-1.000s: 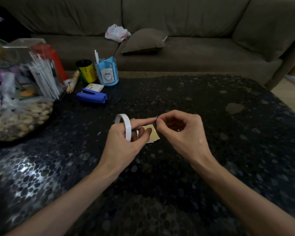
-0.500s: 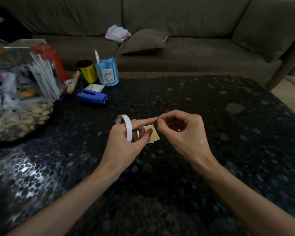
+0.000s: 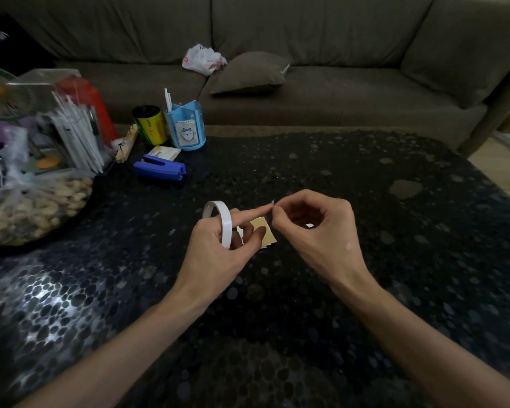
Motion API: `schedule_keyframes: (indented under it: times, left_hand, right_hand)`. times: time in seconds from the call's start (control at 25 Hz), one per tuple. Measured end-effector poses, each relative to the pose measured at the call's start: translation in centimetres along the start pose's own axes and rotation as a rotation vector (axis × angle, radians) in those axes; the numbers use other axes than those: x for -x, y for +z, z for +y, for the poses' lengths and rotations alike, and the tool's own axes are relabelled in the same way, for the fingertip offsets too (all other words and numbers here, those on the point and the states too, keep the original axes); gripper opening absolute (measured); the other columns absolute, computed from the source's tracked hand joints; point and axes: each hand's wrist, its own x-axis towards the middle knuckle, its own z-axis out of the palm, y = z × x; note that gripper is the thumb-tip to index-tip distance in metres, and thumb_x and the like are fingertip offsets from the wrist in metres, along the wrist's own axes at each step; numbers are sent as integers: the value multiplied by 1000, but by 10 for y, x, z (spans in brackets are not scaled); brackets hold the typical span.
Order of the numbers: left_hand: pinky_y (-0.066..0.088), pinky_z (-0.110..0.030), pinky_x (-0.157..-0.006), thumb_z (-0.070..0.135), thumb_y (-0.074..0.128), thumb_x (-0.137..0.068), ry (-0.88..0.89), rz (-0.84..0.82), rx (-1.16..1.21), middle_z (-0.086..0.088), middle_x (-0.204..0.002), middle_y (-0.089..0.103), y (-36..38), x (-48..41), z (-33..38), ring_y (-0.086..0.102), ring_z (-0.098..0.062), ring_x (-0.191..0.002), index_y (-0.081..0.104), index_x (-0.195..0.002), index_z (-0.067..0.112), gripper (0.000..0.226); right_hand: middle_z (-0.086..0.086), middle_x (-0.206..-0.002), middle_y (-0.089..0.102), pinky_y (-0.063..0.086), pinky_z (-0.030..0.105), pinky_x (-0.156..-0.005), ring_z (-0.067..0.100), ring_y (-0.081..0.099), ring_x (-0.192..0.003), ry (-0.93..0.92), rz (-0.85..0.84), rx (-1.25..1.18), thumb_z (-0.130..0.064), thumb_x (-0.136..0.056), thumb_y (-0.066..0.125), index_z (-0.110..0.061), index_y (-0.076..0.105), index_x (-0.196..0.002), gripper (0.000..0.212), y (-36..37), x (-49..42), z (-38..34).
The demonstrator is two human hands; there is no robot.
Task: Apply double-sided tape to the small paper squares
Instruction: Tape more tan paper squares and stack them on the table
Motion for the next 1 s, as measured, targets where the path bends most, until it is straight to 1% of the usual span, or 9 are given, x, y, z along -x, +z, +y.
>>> schedule_keyframes:
  times: [0.12, 0.24, 0.28, 0.32, 0.4, 0.48, 0.64, 0.84, 1.0]
  left_hand:
    - [63, -36, -79, 12, 75, -92, -5, -16, 16, -4, -94, 74, 1, -1, 1, 71, -25, -81, 74, -125, 32, 39]
    - [62, -47, -82, 15, 74, -92, -21, -28, 64, -6, -103, 75, -1, -2, 2, 71, -34, -92, 74, -123, 34, 36]
    - [62, -46, -81, 16, 74, -92, -34, -27, 83, -6, -101, 75, -1, -2, 3, 71, -34, -91, 75, -122, 34, 35]
    - [62, -42, -78, 15, 74, -93, -47, -21, 102, -5, -96, 75, -1, -2, 5, 71, -31, -88, 76, -120, 33, 33]
    - [59, -26, -68, 14, 73, -93, -64, -8, 140, -5, -87, 73, -2, -2, 9, 70, -18, -79, 78, -115, 31, 28]
    - [55, -17, -67, 15, 73, -93, -77, -10, 173, -5, -85, 74, -2, -3, 13, 69, -10, -78, 78, -112, 30, 25]
    - [55, -18, -68, 27, 75, -87, -107, 25, 192, 0, -90, 77, -4, -2, 13, 72, -14, -87, 79, -105, 28, 18]
    - [55, -21, -69, 24, 75, -91, -166, 84, 189, 4, -94, 78, -5, -2, 9, 73, -13, -92, 79, -101, 24, 11]
    - [58, -29, -76, 23, 74, -91, -196, 90, 214, 4, -95, 79, -5, -1, 12, 74, -11, -95, 80, -99, 22, 11]
  right_hand:
    - [-12, -85, 74, 60, 22, -76, 7, 73, -84, -7, 1, 1, -16, -91, 78, -21, 77, -94, 6, 0, 0, -1]
    - [-11, -85, 74, 60, 22, -76, 8, 73, -84, 4, 1, -27, -16, -90, 78, -21, 76, -93, 7, 0, 0, -1]
    - [-10, -85, 74, 60, 22, -75, 9, 73, -84, 5, -1, -37, -16, -91, 78, -21, 76, -93, 7, 0, 0, -1]
    - [-10, -85, 74, 59, 22, -75, 9, 73, -83, 4, -3, -46, -15, -91, 78, -21, 76, -93, 6, 0, 0, -1]
    - [-10, -85, 75, 58, 20, -74, 10, 73, -83, 2, -5, -59, -16, -92, 77, -22, 77, -93, 6, 1, 0, -1]
    - [-11, -86, 75, 59, 21, -75, 10, 73, -84, -4, -11, -64, -18, -92, 77, -22, 76, -95, 6, 1, 0, -1]
    - [-11, -88, 75, 59, 23, -75, 11, 74, -86, -27, -25, -62, -20, -92, 79, -22, 76, -97, 6, 1, 1, -1]
    - [-11, -85, 74, 57, 19, -75, 8, 73, -85, -2, -76, -55, -20, -92, 78, -22, 76, -95, 4, 3, 3, -3]
    - [-12, -86, 74, 58, 20, -75, 8, 72, -86, -14, -97, -30, -22, -92, 79, -23, 76, -95, 5, 3, 3, -4]
